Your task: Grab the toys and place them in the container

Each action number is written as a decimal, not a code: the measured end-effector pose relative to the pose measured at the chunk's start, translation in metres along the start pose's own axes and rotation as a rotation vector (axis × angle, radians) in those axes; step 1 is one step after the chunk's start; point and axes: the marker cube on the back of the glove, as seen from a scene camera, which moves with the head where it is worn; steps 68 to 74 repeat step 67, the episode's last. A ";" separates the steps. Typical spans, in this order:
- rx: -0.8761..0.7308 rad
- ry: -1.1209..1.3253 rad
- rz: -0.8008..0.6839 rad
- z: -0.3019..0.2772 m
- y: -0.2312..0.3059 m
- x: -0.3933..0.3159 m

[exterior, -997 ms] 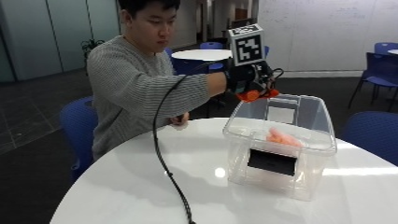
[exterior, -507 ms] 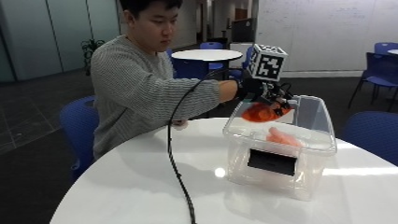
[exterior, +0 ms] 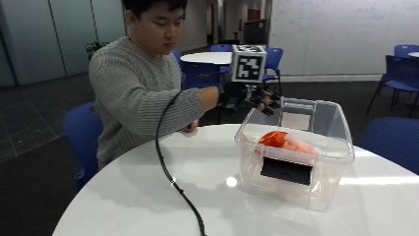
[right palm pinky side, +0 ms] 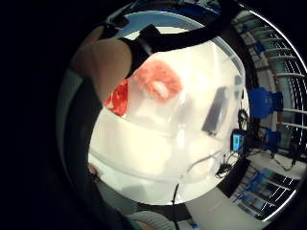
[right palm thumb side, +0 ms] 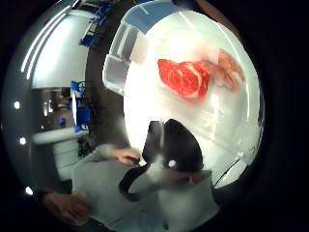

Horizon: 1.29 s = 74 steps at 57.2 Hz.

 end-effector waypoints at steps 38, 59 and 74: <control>0.208 0.075 0.079 0.125 0.297 -0.030; 0.118 0.058 0.042 0.200 0.333 -0.068; 0.118 0.049 0.046 0.202 0.333 -0.067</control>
